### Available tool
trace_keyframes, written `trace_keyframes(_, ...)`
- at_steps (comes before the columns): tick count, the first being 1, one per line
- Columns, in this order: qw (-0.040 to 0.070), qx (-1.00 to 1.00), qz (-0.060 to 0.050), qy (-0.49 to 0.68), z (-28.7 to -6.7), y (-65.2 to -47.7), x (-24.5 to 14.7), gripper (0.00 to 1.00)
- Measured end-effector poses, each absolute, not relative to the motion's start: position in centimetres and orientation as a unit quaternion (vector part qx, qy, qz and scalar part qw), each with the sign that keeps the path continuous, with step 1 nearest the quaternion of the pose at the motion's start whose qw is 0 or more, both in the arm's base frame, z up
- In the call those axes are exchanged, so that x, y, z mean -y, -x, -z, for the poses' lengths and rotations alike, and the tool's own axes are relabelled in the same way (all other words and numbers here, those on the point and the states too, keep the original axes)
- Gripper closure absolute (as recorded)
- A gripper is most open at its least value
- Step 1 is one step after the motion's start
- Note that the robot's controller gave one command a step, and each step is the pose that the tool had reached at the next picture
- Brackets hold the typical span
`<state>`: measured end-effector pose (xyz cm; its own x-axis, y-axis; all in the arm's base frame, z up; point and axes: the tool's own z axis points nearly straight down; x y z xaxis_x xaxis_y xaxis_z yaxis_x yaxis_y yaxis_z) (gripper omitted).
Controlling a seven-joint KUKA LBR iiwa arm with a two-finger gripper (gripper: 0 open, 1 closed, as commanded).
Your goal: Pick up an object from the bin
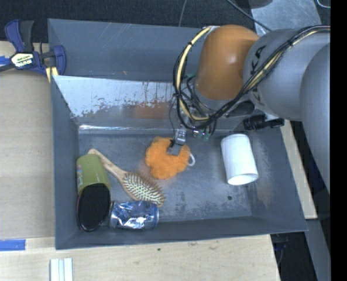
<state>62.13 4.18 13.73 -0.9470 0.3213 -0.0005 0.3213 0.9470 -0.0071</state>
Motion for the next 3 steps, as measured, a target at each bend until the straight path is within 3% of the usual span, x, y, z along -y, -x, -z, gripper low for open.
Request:
trace_keyframes(1,0.001,0.983,-0.003,0.186,-8.4,-62.6,-3.3,0.00)
trace_keyframes(2,-0.004,0.982,-0.003,0.188,-8.8,-62.9,-3.2,1.00)
trace_keyframes(3,-0.010,0.985,-0.001,0.174,-20.1,-61.3,-6.5,1.00)
